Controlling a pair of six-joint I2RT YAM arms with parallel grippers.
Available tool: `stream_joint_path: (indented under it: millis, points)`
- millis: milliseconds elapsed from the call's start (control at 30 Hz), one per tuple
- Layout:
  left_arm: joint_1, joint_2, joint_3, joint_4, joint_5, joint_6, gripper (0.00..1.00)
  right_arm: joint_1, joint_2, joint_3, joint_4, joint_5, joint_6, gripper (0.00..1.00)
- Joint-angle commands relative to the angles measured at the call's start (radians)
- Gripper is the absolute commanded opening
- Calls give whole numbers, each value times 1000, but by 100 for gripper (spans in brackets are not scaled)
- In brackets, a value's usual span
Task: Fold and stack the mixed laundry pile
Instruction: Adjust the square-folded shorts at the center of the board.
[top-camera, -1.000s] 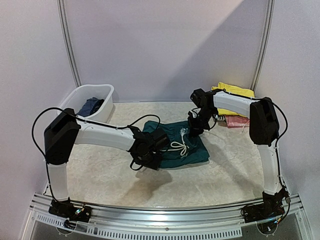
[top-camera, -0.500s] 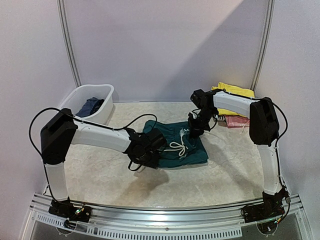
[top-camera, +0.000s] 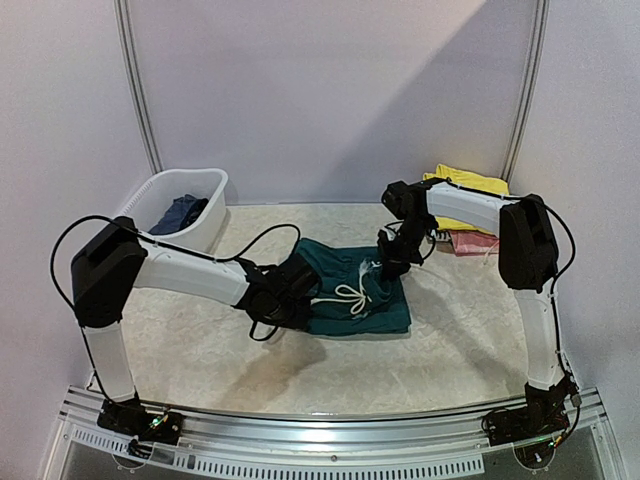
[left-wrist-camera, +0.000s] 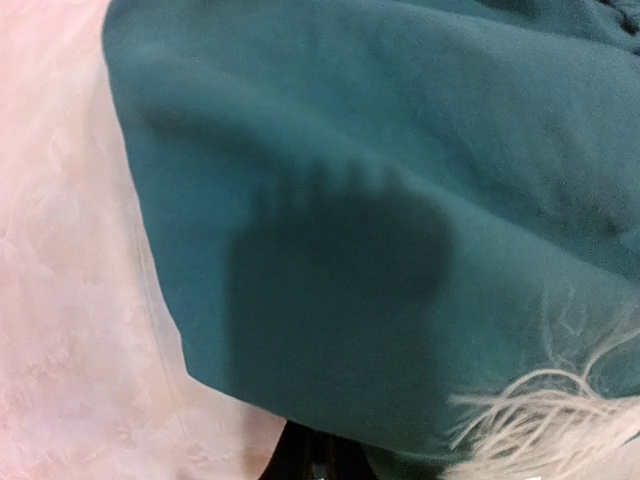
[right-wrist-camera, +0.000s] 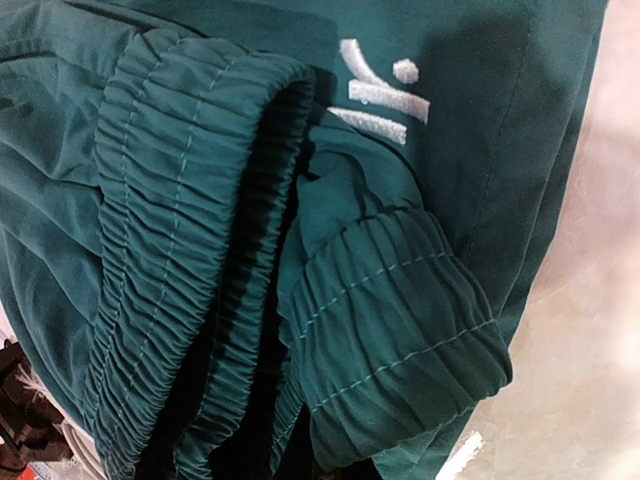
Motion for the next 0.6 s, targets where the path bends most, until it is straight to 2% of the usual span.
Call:
stream_joint_path:
  millis: [0, 333, 467, 567]
  points:
    - [16, -13, -35, 37, -17, -3, 0, 2, 29, 36, -40, -8, -16, 0]
    - [26, -118, -132, 5, -77, -35, 0, -19, 63, 214, -171, 62, -48, 0]
    - [28, -138, -153, 0, -75, -41, 0, -44, 50, 203, -168, 70, -65, 0]
    - [28, -132, -149, 0, -65, -40, 0, -45, 47, 170, -122, 16, -81, 0]
